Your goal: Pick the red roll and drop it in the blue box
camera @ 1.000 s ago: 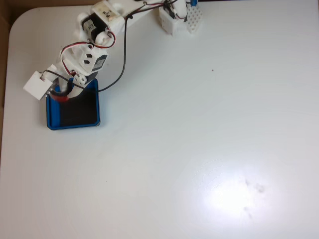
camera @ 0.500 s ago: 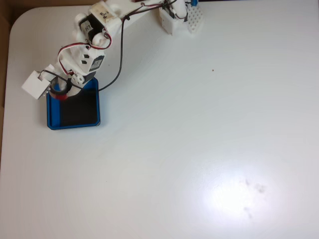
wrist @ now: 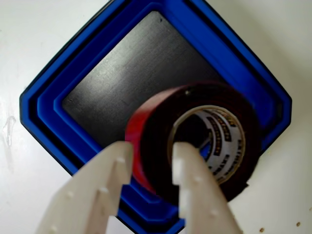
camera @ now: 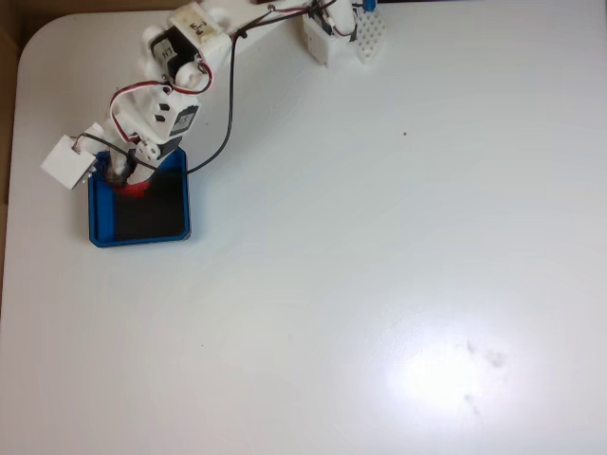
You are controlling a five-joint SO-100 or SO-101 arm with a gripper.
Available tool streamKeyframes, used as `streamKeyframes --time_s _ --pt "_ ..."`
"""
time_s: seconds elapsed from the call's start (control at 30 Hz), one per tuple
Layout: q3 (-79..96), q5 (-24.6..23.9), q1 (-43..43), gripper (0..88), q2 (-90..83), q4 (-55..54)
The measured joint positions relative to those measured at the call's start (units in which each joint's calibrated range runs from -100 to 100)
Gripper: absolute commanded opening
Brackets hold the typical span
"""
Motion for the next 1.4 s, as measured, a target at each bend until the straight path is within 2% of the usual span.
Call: streamKeyframes --time_s 0.7,0.83,1.03,1.4 --pt "0.09 0.0 0.0 5.9 0.0 -0.25" --pt "3.41 0.0 0.0 5.9 -4.66 -0.49" --pt "18.3 0.0 -0.69 5.9 -19.22 -2.13" --pt "61.26 0.0 -4.16 5.9 -52.41 -21.76"
